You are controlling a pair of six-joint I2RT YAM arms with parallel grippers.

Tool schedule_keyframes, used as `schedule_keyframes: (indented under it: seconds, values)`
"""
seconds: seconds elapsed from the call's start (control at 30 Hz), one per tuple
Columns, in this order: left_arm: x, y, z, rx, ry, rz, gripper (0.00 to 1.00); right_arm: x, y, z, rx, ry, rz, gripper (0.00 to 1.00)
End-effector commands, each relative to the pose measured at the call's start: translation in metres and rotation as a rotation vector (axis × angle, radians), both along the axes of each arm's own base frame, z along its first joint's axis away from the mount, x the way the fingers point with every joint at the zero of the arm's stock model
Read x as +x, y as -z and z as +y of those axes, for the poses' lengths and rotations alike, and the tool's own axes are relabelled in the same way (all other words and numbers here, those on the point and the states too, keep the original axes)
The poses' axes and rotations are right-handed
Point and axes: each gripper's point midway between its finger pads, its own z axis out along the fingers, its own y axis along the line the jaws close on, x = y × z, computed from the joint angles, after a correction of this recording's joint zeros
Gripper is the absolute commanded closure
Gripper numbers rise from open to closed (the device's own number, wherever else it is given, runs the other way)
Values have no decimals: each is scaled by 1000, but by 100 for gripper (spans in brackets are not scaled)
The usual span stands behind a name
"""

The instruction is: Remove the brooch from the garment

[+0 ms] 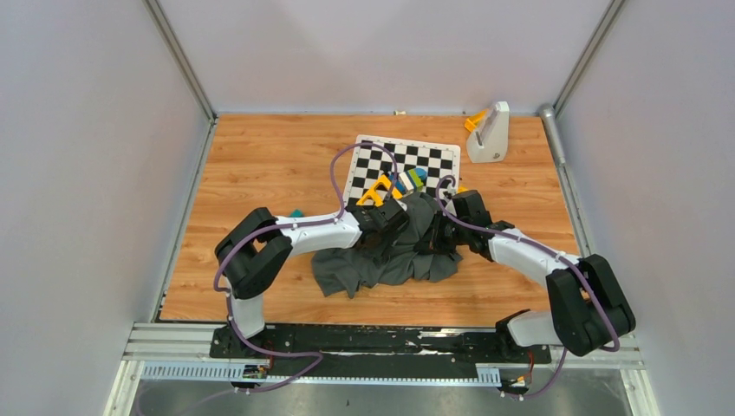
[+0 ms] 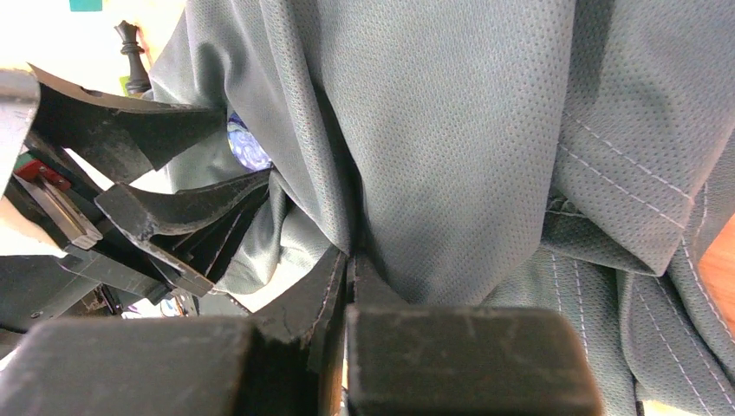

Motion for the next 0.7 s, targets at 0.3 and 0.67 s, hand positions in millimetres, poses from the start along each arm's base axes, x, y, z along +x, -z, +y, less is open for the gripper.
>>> schedule_keyframes:
  seconds: [0.3,0.67]
  values:
    - [7,-14,-3,-41,-7,-23,54,8,-11,4,28,-17,-47,100]
    - [26,-103,-5,-606,4,-40,54,12,-30,7,55,-36,-83,95]
